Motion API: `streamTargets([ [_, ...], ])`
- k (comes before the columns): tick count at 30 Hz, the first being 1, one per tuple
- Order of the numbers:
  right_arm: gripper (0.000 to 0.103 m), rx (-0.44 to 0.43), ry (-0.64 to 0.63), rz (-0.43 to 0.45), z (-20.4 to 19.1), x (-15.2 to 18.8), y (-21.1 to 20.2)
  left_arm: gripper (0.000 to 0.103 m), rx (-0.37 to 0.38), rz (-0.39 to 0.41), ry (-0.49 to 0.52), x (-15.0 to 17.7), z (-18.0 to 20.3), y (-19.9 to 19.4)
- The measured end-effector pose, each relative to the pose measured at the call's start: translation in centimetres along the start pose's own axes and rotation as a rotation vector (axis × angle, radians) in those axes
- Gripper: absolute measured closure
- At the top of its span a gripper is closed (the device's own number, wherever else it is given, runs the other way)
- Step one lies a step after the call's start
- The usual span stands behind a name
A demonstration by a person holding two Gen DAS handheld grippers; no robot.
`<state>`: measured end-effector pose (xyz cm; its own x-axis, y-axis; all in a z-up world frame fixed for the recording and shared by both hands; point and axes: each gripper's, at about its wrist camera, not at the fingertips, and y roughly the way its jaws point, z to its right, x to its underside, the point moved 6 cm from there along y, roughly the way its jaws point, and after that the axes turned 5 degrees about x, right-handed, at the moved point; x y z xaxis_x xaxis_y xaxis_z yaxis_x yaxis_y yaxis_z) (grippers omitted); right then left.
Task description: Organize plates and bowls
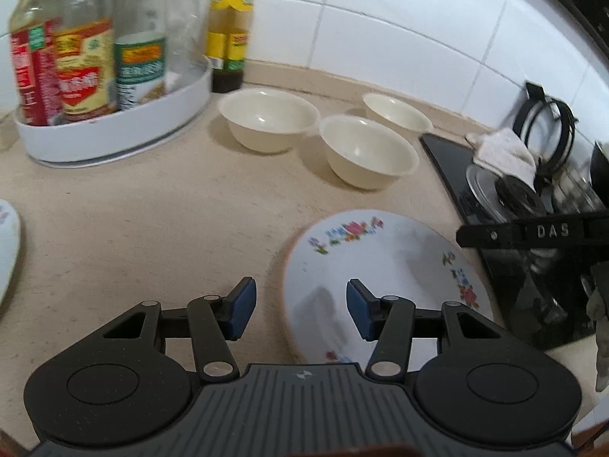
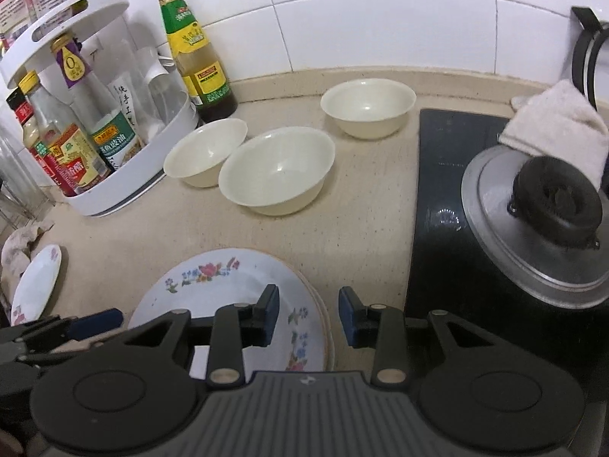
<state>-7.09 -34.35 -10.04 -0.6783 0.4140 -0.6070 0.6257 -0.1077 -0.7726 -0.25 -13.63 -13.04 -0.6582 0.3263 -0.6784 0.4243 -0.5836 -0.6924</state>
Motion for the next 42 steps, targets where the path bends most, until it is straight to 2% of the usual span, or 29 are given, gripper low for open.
streamTargets([
  [8, 0.069, -0.105, -0.079, -0.019, -4.0, -1.3, 1.2, 0.039, -0.117, 0.066, -0.107, 0.0, -4.4, -3.8],
  [18, 0.068, -0.264, -0.272, -0.059, -13.0, -2.1, 3.0, 0.038, -0.341, 0.143, -0.320, 2.0, -13.1, -10.2],
  [27, 0.063, -0.380, -0.368, -0.096, -20.5, -1.4, 3.9, 0.035, -0.488, 0.198, -0.384, 1.9, -18.9, -13.8],
  [34, 0.063, -0.418, -0.382, -0.128, -24.7, -0.9, 4.9, 0.035, -0.545, 0.191, -0.385, 1.2, -23.4, -14.1],
  [42, 0.062, -0.428, -0.361, -0.150, -28.4, -0.7, 5.9, 0.030, -0.552, 0.169, -0.389, 0.8, -27.2, -13.3],
])
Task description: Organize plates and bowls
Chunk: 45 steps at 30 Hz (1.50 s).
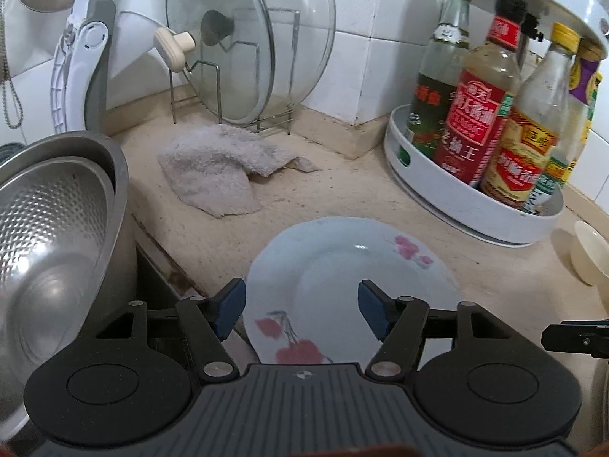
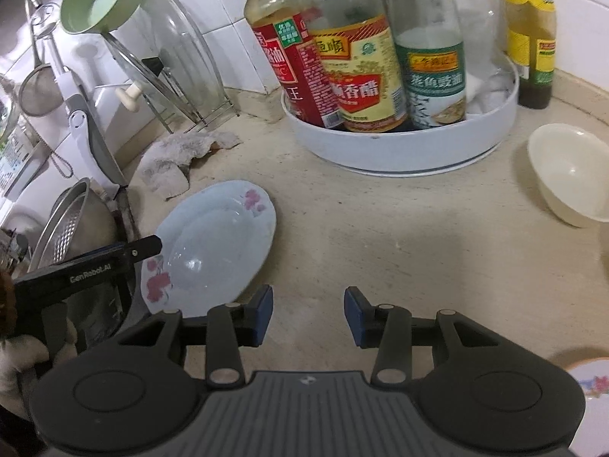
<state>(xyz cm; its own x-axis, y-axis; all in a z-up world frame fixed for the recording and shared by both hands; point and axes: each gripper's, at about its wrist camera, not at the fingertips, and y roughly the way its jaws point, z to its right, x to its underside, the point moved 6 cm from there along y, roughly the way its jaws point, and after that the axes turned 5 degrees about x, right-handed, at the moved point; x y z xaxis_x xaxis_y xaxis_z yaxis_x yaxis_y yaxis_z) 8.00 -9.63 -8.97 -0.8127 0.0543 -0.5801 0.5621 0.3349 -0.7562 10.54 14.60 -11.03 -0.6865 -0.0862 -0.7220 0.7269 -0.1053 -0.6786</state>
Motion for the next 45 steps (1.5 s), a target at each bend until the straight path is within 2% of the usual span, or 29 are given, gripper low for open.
streamTargets([
  [14, 0.062, 0.011, 0.094, -0.040, -2.8, -1.3, 4.9, 0.028, 0.077, -0.069, 0.024, -0.9, -1.3, 3.8],
  [20, 0.062, 0.009, 0.132, -0.067, -3.7, -1.2, 6.7, 0.030, 0.103, -0.131, 0.017, -0.6, -1.8, 5.3],
  [24, 0.062, -0.002, 0.135, -0.056, -4.4, -1.4, 7.3, 0.030, 0.132, -0.141, 0.044, -0.5, -1.3, 5.2],
  [27, 0.060, -0.049, 0.158, -0.071, -4.9, -1.2, 7.5, 0.030, 0.160, -0.156, 0.074, -0.1, -0.4, 4.9],
  [29, 0.060, -0.003, 0.121, -0.053, -4.7, -1.1, 7.2, 0.030, 0.174, -0.169, 0.108, 0.4, 0.6, 4.6],
  [31, 0.061, 0.026, 0.109, -0.054, -4.1, -0.8, 6.7, 0.029, 0.203, -0.183, 0.130, 1.0, 1.5, 4.0],
  [36, 0.062, 0.069, 0.134, -0.074, -1.2, 0.8, 4.5, 0.029, 0.355, -0.212, 0.156, 2.4, 3.5, 2.8],
  [41, 0.062, 0.051, 0.193, -0.071, 0.6, 1.4, 3.5, 0.029, 0.341, -0.176, 0.173, 1.4, 3.7, 4.3],
  [45, 0.062, 0.043, 0.191, -0.051, 0.5, 1.4, 3.6, 0.040, 0.303, -0.157, 0.240, 1.3, 4.4, 4.5],
])
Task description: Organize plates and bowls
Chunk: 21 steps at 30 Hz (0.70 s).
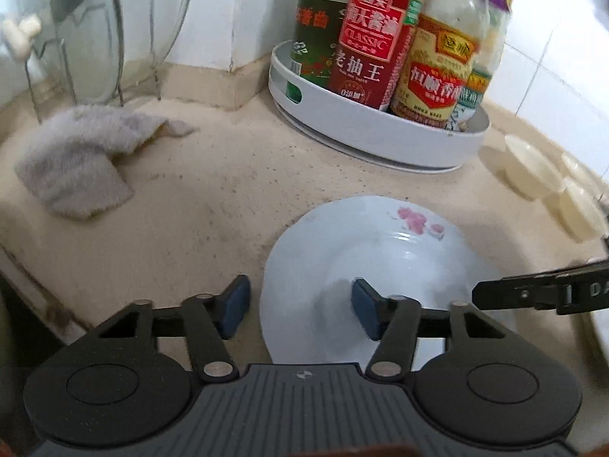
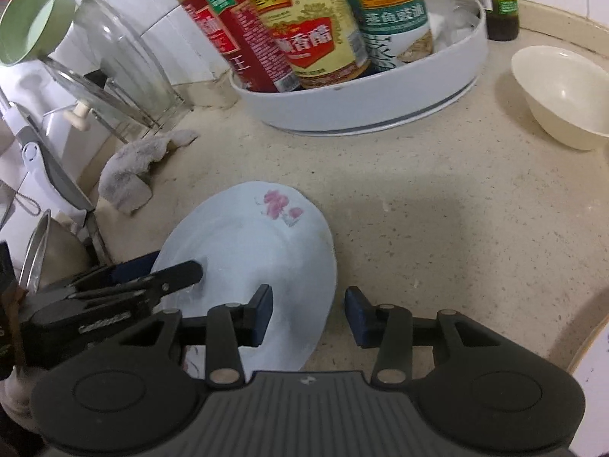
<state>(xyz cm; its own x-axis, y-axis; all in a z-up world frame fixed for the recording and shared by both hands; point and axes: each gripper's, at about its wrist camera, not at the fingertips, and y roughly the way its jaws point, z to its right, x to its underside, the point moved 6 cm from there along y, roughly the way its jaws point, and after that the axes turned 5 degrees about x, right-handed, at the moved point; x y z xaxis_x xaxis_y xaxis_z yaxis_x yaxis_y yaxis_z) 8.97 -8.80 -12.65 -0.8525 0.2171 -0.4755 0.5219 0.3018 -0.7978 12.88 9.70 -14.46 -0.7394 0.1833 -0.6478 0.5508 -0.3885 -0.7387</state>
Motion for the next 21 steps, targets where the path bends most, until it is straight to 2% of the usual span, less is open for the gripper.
streamTargets([
  [2, 0.060, -0.013, -0.001, 0.003, -0.4, 0.2, 0.2, 0.043, 0.007, -0.004, -0.005, 0.0, 0.2, 0.0],
  [8, 0.063, 0.051, 0.010, 0.050, -0.6, 0.5, 0.1, 0.046, 0.014, -0.012, -0.004, 0.7, 0.8, -0.9],
  [14, 0.068, 0.066, 0.062, 0.065, -0.1, 0.7, -0.4, 0.046, 0.075, -0.003, -0.097, 0.6, 0.1, -1.1],
  [21, 0.072, 0.106, 0.094, 0.103, 1.4, 1.0, -1.6, 0.046, 0.071, 0.002, -0.041, 0.9, 2.4, -0.9],
])
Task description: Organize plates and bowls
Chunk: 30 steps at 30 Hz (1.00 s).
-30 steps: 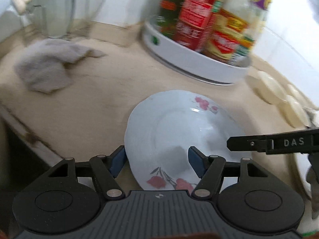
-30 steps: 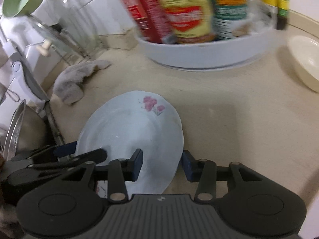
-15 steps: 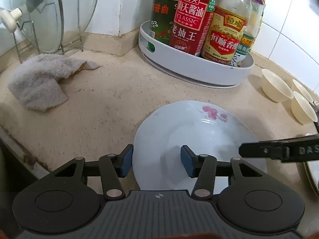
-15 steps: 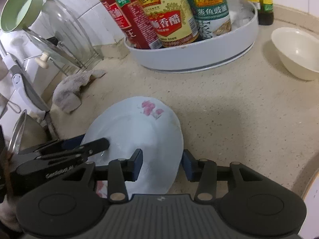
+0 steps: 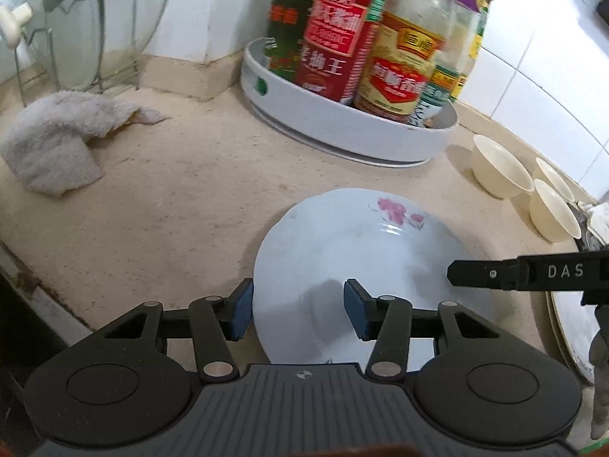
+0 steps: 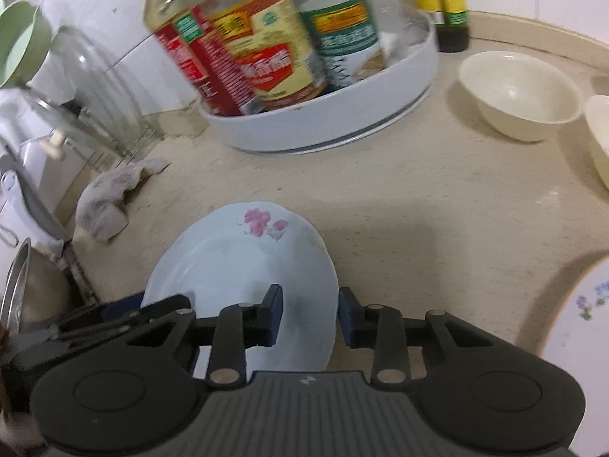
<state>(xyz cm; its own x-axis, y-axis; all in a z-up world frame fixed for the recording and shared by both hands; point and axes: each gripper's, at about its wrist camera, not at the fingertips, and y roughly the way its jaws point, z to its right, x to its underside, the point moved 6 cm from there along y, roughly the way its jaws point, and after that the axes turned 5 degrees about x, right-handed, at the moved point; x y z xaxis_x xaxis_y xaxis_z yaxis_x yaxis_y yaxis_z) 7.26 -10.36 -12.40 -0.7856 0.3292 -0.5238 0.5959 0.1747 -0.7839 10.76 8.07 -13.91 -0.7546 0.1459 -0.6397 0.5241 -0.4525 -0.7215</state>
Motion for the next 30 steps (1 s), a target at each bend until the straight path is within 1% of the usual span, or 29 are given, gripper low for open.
streamTargets([
  [3, 0.072, -0.003, 0.011, 0.005, 1.0, 0.0, -0.3, 0.046, 0.001, -0.002, -0.001, 0.1, 0.8, 0.5],
  [5, 0.072, -0.008, 0.024, -0.015, 1.8, 0.2, -0.2, 0.046, -0.010, -0.001, 0.023, 0.3, 1.5, 0.6],
  [8, 0.072, -0.042, 0.047, -0.015, 2.6, 0.5, -0.3, 0.047, -0.031, -0.005, 0.042, 0.5, 1.8, 0.7],
  [11, 0.072, -0.074, 0.051, -0.028, 3.2, 1.0, -0.7, 0.043, -0.049, -0.003, 0.034, 0.8, 1.3, 0.3],
  [13, 0.072, -0.084, 0.046, -0.030, 3.5, 1.6, -1.2, 0.035, -0.080, 0.009, 0.038, 1.0, 1.0, 0.2],
  [15, 0.071, -0.092, 0.040, -0.032, 3.5, 2.2, -1.6, 0.035, -0.093, 0.018, 0.026, 1.3, 0.8, -0.1],
  [17, 0.071, -0.110, 0.036, -0.037, 3.2, 2.6, -1.7, 0.035, -0.083, 0.024, 0.042, 1.5, 1.2, -0.1],
  [18, 0.070, -0.117, 0.031, -0.031, 3.1, 2.8, -1.7, 0.037, -0.063, 0.023, 0.051, 1.5, 1.5, -0.1],
  [19, 0.070, -0.125, 0.018, -0.022, 2.9, 2.9, -1.7, 0.037, -0.043, 0.020, 0.064, 1.5, 2.0, 0.0],
  [20, 0.072, -0.120, 0.002, -0.013, 2.6, 2.8, -1.6, 0.037, -0.059, 0.022, 0.068, 1.6, 2.3, 0.1],
  [21, 0.075, -0.111, -0.009, -0.004, 2.5, 2.6, -1.4, 0.037, -0.071, 0.025, 0.060, 1.5, 2.4, 0.2],
  [23, 0.077, -0.080, -0.014, 0.002, 2.6, 2.3, -1.2, 0.044, -0.078, 0.025, 0.037, 1.4, 2.5, 0.3],
  [25, 0.077, -0.064, -0.020, 0.003, 2.6, 2.2, -1.4, 0.046, -0.051, 0.023, -0.011, 1.2, 2.1, 0.0],
  [30, 0.078, -0.086, 0.030, 0.042, 3.2, 1.8, -2.6, 0.048, -0.027, 0.050, -0.019, 0.7, 2.6, -0.9],
])
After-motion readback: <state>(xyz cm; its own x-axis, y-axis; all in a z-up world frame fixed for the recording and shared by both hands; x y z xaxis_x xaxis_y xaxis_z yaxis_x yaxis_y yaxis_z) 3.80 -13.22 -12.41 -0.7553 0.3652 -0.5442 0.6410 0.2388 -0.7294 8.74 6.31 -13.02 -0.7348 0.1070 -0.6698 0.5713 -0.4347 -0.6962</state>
